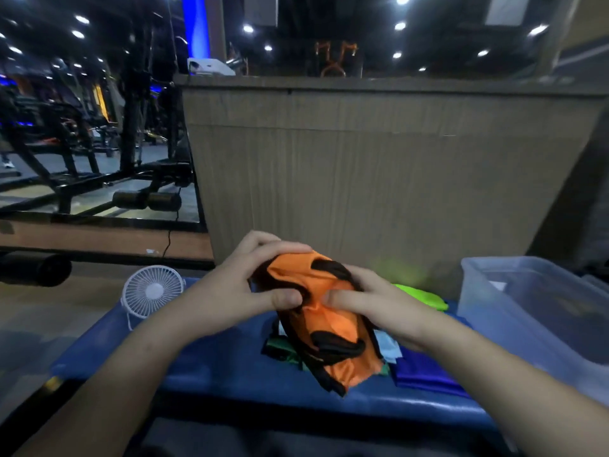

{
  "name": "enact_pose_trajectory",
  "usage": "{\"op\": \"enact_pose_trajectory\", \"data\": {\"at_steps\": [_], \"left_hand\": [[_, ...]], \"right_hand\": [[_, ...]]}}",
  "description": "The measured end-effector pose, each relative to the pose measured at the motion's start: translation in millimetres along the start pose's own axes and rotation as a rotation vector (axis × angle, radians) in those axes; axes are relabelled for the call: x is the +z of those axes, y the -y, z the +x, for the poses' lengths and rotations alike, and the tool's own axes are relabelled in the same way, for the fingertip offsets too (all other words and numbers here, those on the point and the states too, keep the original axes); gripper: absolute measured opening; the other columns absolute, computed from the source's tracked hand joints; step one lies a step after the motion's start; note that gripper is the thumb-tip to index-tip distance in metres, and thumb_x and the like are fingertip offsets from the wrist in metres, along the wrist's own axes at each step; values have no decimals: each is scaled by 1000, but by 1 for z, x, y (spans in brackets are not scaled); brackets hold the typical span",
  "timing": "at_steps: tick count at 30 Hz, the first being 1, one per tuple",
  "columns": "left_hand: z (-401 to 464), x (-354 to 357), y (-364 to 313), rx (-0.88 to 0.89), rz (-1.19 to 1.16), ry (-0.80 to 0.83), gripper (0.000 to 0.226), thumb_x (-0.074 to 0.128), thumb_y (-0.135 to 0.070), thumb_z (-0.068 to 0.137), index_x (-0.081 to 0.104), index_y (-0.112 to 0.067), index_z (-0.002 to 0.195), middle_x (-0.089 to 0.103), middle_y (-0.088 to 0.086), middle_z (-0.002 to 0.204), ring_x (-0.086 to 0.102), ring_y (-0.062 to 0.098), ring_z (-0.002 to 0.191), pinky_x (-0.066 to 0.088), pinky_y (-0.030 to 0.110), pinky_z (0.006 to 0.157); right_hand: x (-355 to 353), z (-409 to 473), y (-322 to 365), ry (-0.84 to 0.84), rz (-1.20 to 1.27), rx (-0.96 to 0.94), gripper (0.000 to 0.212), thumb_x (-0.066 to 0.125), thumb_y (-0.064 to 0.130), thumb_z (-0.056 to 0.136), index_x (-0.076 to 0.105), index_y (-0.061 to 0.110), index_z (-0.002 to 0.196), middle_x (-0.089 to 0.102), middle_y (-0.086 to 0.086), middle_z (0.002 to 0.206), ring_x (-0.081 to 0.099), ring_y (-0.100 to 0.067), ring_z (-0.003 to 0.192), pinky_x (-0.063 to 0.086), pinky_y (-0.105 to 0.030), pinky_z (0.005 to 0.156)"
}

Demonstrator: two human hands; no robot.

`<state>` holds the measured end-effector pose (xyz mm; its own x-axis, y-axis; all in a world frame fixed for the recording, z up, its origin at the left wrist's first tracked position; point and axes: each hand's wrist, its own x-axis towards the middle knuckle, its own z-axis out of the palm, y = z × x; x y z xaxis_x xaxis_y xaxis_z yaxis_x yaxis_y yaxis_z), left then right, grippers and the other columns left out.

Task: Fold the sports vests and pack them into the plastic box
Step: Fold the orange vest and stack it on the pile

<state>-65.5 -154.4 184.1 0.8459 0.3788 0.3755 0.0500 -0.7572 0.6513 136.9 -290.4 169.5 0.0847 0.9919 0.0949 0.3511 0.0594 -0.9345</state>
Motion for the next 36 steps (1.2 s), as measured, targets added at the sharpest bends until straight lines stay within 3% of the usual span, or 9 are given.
{"op": "enact_pose_trajectory", "data": {"at_steps": [6, 9, 13, 18, 23, 27, 30, 32, 36], "left_hand": [[10, 20, -35, 93, 111, -86, 5, 72, -39, 89, 73, -36, 93, 56, -11, 102, 59, 5, 95, 41, 12, 78], [17, 29, -37, 56, 83, -94, 23, 65, -44, 87, 71, -23, 82, 65, -10, 88, 63, 6, 84, 47, 25, 77], [23, 40, -33, -14, 26, -122, 26, 65, -38, 90, 63, -19, 73, 58, -10, 65, 54, 1, 63, 41, 21, 62], [29, 48, -29, -22, -74, -217, 13, 65, -37, 91, 67, -27, 83, 66, -13, 76, 61, 0, 73, 47, 17, 69], [35, 55, -22, -46, -91, -283, 13, 70, -25, 93, 62, -16, 88, 64, -8, 78, 60, 2, 73, 46, 17, 68], [37, 56, -19, -63, -170, -330, 13, 68, -21, 94, 60, -14, 101, 69, 4, 84, 65, 10, 77, 51, 28, 72], [37, 55, -18, -40, -157, -329, 22, 66, -19, 95, 62, -28, 115, 69, 3, 91, 67, 15, 83, 51, 31, 76], [35, 51, -17, -10, -88, -314, 21, 65, -19, 96, 68, -34, 110, 69, -9, 101, 65, 5, 95, 50, 25, 85], [32, 43, -6, -14, 72, -353, 12, 64, -36, 85, 73, -35, 92, 62, -8, 100, 60, 3, 96, 47, 20, 83]], "right_hand": [[-11, -39, -2, 51, 104, 111, 40, 65, 30, 93, 61, 23, 132, 70, -3, 124, 66, -23, 117, 49, -40, 105], [-13, -45, -6, 46, 163, 146, 37, 62, 28, 93, 62, 21, 130, 71, -1, 123, 66, -21, 116, 47, -41, 107], [-14, -50, -11, 57, 219, 130, 34, 57, 24, 97, 60, 22, 131, 71, 3, 122, 66, -17, 115, 51, -30, 101], [-19, -46, -27, -14, 140, 36, 24, 63, 27, 96, 65, 16, 117, 73, 14, 102, 67, -4, 98, 50, -16, 81], [-22, -42, -50, -181, -167, -173, 53, 79, 45, 76, 57, 26, 121, 62, 4, 120, 58, -12, 119, 47, -34, 103], [-12, -41, -62, -150, -208, -247, 69, 93, 32, 65, 52, 31, 121, 60, 7, 116, 61, -18, 108, 51, -34, 92], [2, -37, -72, -273, -404, -290, 44, 87, 20, 72, 58, 28, 103, 58, 10, 101, 59, -15, 94, 48, -28, 78], [3, -34, -73, -350, -436, -348, 19, 72, 10, 80, 61, 24, 89, 57, 10, 90, 59, -14, 86, 46, -29, 73], [-6, -33, -53, -394, -110, -286, 21, 54, 6, 91, 51, 15, 72, 49, 6, 68, 45, -8, 66, 37, -28, 61]]}}
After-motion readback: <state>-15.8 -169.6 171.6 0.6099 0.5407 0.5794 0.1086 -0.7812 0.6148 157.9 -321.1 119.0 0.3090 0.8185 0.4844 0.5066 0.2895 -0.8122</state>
